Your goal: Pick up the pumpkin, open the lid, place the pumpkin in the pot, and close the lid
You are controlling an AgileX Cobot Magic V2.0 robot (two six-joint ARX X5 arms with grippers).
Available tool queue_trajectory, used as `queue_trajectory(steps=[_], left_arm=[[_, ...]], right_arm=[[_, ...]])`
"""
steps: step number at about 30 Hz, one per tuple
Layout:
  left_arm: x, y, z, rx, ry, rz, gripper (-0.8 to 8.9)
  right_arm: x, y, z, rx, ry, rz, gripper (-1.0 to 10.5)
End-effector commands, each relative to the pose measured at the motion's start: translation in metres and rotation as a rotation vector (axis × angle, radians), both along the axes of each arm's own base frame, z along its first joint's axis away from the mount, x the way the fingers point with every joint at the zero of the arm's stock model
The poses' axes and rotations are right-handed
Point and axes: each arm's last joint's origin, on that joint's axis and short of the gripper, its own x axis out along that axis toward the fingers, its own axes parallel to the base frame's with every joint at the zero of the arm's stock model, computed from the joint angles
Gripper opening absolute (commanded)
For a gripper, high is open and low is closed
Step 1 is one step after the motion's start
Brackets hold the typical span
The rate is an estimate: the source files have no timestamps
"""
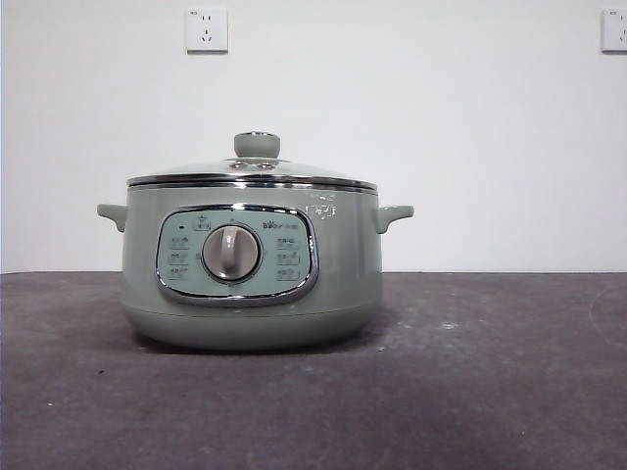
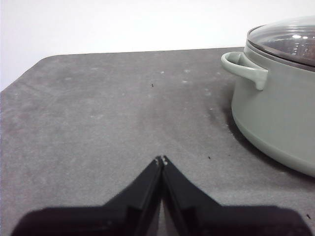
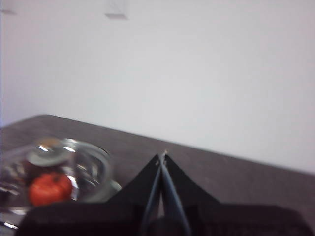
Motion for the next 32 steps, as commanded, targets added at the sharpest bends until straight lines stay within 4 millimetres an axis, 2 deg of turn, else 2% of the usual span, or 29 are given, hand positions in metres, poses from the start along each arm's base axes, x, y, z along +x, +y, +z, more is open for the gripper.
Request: queue_trajectory(steps=[1, 5, 11, 17, 20, 32], left_arm=[[0.001, 0.0, -0.005, -0.008, 0.012, 0.003, -0.04], [0.001, 0.0, -0.005, -0.008, 0.012, 0.003, -0.04], [0.001, 0.0, -0.005, -0.008, 0.012, 0.003, -0.04], [0.001, 0.0, -0.005, -0.008, 0.012, 0.003, -0.04], [0.001, 0.0, -0.005, -0.008, 0.012, 0.003, -0.04], [0.001, 0.0, -0.005, -0.008, 0.012, 0.003, -0.04]], right_arm=[[0.002, -0.002, -0.036, 0.036, 0.051, -0.059, 0.0], [0.003, -0.004, -0.073, 0.06, 0.083, -0.115, 0.0], [0.005, -0.004, -0.119, 0.111, 0.086, -0.142, 0.0], [0.008, -0.004, -0.152, 0.134, 0.149, -0.144, 0.0], [0.009, -0.004, -0.163, 0.127, 0.198, -0.149, 0.0], [0.008, -0.005, -0.168, 0.133, 0.258, -0.171, 0.0]])
